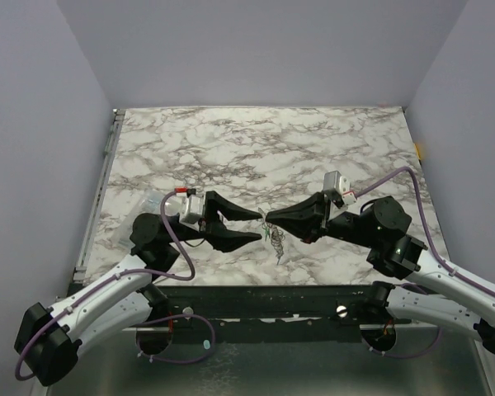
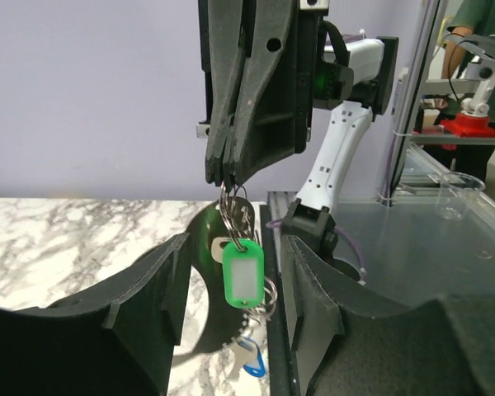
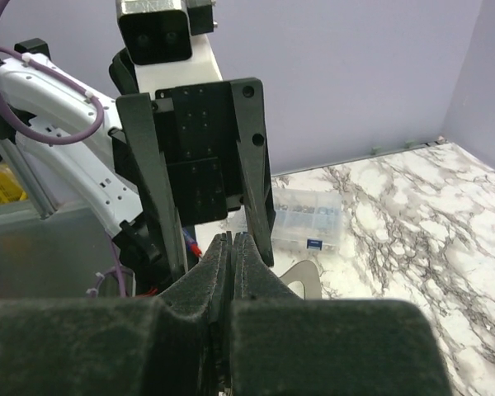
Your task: Put the keys on the keyring
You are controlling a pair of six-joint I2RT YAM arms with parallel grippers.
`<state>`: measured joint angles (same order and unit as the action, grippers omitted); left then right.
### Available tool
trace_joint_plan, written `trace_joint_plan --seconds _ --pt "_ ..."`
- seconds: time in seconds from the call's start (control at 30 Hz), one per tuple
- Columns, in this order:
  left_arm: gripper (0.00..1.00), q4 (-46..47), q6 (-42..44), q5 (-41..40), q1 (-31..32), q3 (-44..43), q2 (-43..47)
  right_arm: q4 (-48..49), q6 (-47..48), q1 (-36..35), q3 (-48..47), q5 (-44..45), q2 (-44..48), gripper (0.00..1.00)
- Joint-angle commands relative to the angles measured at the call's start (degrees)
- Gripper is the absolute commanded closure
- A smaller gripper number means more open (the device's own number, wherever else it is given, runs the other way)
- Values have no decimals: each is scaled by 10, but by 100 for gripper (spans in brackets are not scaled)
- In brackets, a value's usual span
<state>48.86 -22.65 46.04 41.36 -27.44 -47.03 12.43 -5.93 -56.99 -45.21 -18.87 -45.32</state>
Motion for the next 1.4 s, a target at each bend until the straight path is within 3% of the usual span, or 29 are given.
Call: trace_joint_plan --seconds 0.0,0.77,1.17,1.37 --pt "48 17 12 2 -20 5 24 27 -10 -1 4 -4 8 99" --pt "69 113 -77 5 -23 10 -30 84 -16 -2 -11 -45 -56 99" --pt "61 112 -67 -12 -23 17 -29 77 -6 -2 -23 -38 -46 99" --pt "77 111 -68 -14 -24 13 -31 80 -8 -1 -23 -39 -45 99"
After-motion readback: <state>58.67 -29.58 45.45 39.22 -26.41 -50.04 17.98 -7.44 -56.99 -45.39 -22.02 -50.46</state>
